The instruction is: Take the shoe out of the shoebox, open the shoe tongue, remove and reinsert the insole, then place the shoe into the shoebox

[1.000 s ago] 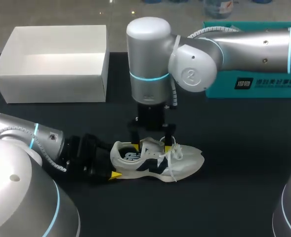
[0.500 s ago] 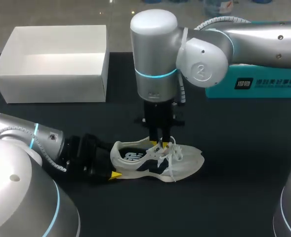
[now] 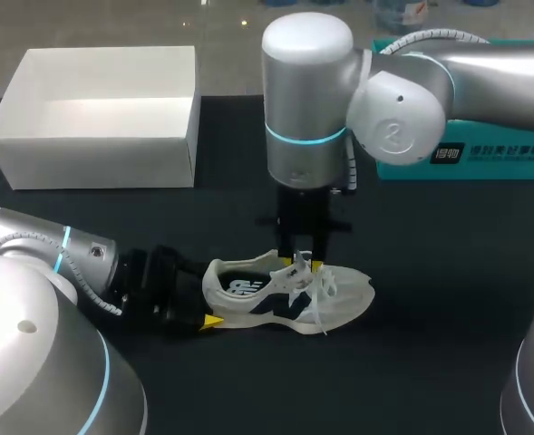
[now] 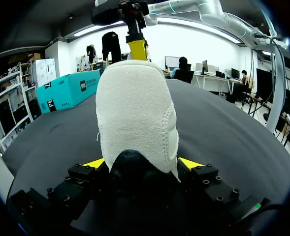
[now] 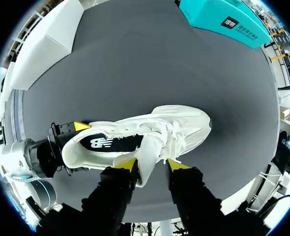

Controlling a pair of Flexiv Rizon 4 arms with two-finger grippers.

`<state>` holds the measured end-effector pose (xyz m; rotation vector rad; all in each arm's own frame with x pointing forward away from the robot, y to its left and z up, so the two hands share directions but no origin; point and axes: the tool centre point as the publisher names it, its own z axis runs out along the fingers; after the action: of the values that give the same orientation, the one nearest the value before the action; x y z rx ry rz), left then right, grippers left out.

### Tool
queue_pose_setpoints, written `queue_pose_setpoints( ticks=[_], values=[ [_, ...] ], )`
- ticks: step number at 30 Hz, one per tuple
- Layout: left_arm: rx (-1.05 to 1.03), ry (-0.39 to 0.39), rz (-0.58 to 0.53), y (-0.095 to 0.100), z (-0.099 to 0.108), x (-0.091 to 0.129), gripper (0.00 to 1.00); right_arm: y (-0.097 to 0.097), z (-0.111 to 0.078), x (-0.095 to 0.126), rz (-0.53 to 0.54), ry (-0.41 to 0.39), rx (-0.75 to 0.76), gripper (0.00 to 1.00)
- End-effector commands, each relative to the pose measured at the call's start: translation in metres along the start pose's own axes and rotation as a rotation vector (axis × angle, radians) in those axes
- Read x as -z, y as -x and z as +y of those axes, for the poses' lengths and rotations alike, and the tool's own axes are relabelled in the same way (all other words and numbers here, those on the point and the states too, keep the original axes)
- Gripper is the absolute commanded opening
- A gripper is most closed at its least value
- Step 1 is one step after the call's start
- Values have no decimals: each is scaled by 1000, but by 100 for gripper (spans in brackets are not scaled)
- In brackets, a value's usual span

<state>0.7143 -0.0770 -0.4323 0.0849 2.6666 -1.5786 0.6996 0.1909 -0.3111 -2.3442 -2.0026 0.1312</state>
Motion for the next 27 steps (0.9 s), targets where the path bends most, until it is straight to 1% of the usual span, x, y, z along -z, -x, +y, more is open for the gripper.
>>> queue_pose_setpoints(
  ticks=[1, 2, 4, 8, 9, 11, 13, 15, 17, 18, 20, 24, 27],
  values=[
    [0, 2, 2, -3, 6, -3, 0, -19, 8, -12, -8, -20, 24, 98],
    [0, 2, 2, -3, 6, -3, 0, -21, 8, -12, -5, -20, 32, 100],
    [0, 2, 2, -3, 6, -3, 0, -25, 9, -11, -6, -20, 43, 100],
    [0, 2, 2, -3, 6, -3, 0, -26, 7, -11, -5, -21, 53, 100],
    [0, 2, 2, -3, 6, -3, 0, -26, 6, -10, -6, -21, 53, 95],
    [0, 2, 2, -3, 6, -3, 0, -22, 3, -8, -6, -18, 47, 73],
    [0, 2, 2, -3, 6, -3, 0, -20, 0, -6, -7, -18, 34, 67],
    [0, 2, 2, -3, 6, -3, 0, -15, -2, -5, -11, -17, 24, 72],
    [0, 2, 2, -3, 6, -3, 0, -13, -4, -3, -12, -16, 21, 74],
    [0, 2, 2, -3, 6, -3, 0, -13, -6, -2, -15, -14, 17, 77],
    [0, 2, 2, -3, 6, -3, 0, -13, -8, -2, -18, -15, 13, 78],
    [0, 2, 2, -3, 6, -3, 0, -12, -11, -5, -20, -25, -3, 90],
    [0, 2, 2, -3, 6, -3, 0, -10, -13, -6, -18, -26, -6, 88]
  ],
)
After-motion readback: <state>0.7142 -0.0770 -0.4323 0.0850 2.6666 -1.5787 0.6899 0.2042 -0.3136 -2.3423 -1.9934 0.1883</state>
